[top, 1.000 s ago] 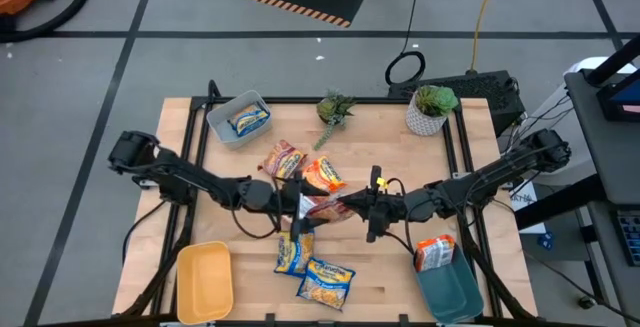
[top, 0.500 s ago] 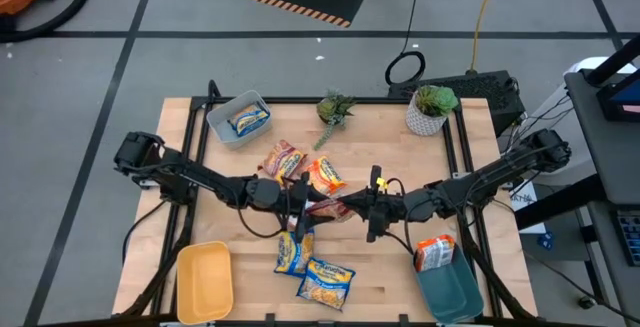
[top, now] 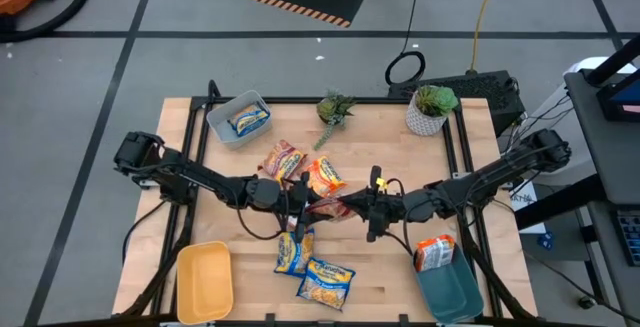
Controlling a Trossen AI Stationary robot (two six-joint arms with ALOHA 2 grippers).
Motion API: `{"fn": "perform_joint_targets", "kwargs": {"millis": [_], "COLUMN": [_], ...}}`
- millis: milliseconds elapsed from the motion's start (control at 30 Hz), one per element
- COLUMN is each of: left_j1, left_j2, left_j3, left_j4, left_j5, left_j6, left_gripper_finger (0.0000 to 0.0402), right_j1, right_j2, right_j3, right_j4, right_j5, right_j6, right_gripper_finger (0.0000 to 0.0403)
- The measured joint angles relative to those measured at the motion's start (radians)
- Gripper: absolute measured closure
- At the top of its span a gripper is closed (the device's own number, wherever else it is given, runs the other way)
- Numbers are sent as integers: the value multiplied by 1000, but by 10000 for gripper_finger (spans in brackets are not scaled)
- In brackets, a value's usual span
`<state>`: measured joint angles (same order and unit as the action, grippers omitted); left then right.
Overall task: Sort Maruchan noodles
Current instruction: Put the bottom red noodle pack into the yellow bin
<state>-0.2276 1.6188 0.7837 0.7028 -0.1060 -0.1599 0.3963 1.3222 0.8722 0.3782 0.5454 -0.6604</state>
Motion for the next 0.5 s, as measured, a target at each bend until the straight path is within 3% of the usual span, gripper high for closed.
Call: {"fn": "perform_joint_targets", "kwargs": {"millis": [233, 500], "left_j1": [0, -26], "left_j2": [-39, -225], "left_j3": [0, -1], "left_j4": [-39, -321], "left_j5": [0, -1], "left_j6": [-50, -196], "left_gripper_finger": [257, 257], "right_j1": [42, 131], "right_j2": [-45, -121], "right_j3": [0, 0], "right_j4": [6, 6], "right_j5": [182, 455], "right_j6": [20, 19], "right_gripper_finger": [333, 277]}}
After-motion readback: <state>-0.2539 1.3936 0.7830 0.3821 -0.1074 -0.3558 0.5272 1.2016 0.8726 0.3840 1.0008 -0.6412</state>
